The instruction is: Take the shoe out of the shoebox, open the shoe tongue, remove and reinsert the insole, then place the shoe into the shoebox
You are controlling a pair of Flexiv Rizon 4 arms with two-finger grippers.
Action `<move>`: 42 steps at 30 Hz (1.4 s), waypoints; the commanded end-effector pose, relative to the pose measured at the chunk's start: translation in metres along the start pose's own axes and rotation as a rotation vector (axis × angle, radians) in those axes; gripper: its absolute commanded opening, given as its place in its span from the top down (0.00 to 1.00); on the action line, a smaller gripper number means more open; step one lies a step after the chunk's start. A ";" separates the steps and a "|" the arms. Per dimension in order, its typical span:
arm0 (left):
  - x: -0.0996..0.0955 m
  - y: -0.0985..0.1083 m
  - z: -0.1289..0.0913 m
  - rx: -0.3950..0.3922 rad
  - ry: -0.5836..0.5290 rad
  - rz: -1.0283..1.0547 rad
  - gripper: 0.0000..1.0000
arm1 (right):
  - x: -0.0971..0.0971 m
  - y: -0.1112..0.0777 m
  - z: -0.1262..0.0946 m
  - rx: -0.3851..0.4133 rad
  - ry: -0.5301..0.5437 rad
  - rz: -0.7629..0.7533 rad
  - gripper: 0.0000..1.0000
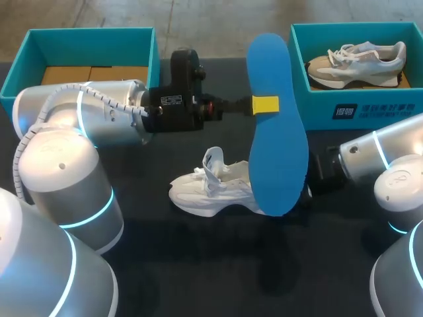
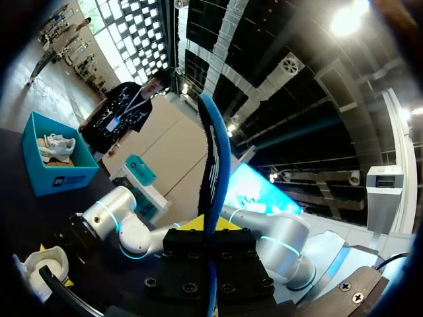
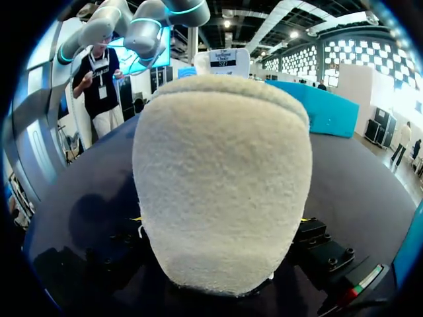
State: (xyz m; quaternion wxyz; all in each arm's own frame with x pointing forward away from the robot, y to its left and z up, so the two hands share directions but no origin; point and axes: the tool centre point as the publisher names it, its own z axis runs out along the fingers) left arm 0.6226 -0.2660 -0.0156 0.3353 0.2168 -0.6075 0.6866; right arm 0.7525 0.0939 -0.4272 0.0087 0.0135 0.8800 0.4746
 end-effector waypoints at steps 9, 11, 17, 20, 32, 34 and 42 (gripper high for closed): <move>0.000 0.001 0.001 0.005 -0.001 0.001 1.00 | 0.004 0.000 -0.029 0.097 -0.078 0.015 0.00; 0.000 0.001 0.001 0.005 -0.001 0.001 1.00 | 0.005 0.002 -0.034 0.127 -0.089 0.023 0.00; 0.000 0.001 0.001 0.005 -0.001 0.001 1.00 | 0.005 0.012 -0.050 0.286 -0.100 0.046 0.00; 0.000 0.001 0.001 0.005 -0.001 0.001 1.00 | 0.004 0.015 -0.057 0.395 -0.096 0.070 0.00; 0.000 0.001 0.001 0.005 -0.001 0.001 1.00 | -0.004 0.027 -0.074 0.657 -0.114 0.146 0.00; 0.000 0.001 0.001 0.005 -0.001 0.001 1.00 | -0.006 0.029 -0.076 0.694 -0.118 0.149 0.00; 0.000 0.001 0.001 0.005 -0.001 0.001 1.00 | -0.011 0.036 -0.078 0.767 -0.117 0.157 0.00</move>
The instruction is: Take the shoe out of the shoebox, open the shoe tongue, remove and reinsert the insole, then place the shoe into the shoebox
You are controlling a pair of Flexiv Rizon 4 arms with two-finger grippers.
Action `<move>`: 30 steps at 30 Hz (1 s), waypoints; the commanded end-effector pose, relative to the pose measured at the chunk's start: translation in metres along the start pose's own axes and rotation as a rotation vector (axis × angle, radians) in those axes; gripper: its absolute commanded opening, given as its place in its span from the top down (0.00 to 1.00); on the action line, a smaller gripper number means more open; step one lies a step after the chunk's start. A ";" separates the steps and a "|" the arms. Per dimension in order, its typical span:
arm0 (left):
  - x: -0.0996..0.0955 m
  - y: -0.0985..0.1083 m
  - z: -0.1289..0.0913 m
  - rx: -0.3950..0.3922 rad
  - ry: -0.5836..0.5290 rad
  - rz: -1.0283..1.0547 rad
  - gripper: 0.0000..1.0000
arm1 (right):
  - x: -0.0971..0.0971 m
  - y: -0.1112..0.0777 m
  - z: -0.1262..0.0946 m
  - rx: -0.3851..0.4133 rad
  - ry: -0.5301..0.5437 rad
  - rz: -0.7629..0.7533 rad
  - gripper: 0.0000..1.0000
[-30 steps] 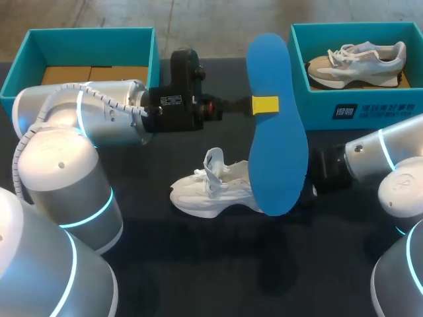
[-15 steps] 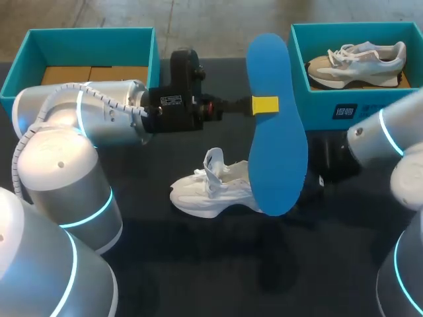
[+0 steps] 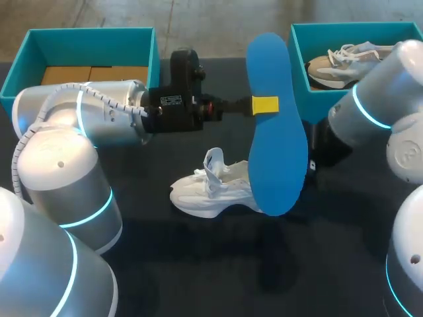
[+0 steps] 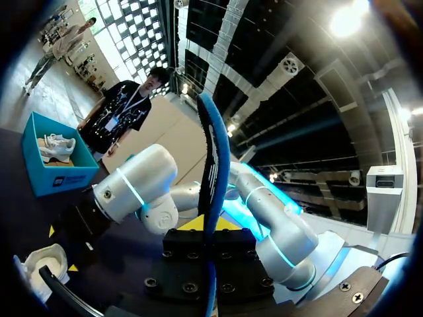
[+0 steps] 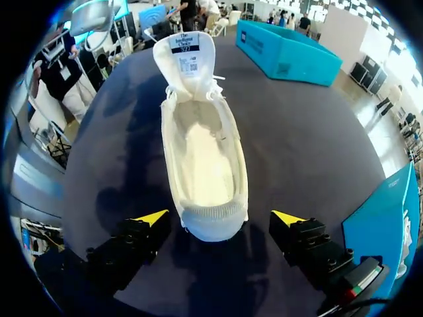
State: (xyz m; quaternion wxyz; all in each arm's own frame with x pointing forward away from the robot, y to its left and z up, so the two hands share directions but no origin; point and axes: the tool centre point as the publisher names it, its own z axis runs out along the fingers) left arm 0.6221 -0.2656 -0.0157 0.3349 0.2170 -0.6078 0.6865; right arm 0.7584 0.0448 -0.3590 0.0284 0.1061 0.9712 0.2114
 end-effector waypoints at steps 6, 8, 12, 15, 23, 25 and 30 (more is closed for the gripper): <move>0.000 0.001 0.001 0.005 0.000 0.001 1.00 | -0.003 0.010 -0.008 0.281 0.000 0.010 0.00; 0.000 0.001 0.001 0.005 0.000 0.001 1.00 | -0.003 0.011 -0.010 0.294 -0.001 0.011 0.00; 0.000 0.001 0.001 0.005 0.000 0.001 1.00 | -0.003 0.010 -0.013 0.301 -0.006 0.011 0.00; 0.000 0.001 0.001 0.005 0.000 0.001 1.00 | -0.002 0.009 -0.016 0.301 -0.009 0.013 0.00; 0.000 0.001 0.001 0.005 0.000 0.001 1.00 | -0.001 0.008 -0.020 0.294 -0.008 0.009 0.00; 0.000 0.001 0.001 0.005 0.000 0.001 1.00 | -0.001 0.008 -0.019 0.280 -0.011 0.009 0.00; 0.000 0.001 0.001 0.005 0.000 0.001 1.00 | -0.001 0.008 -0.019 0.280 -0.011 0.009 0.00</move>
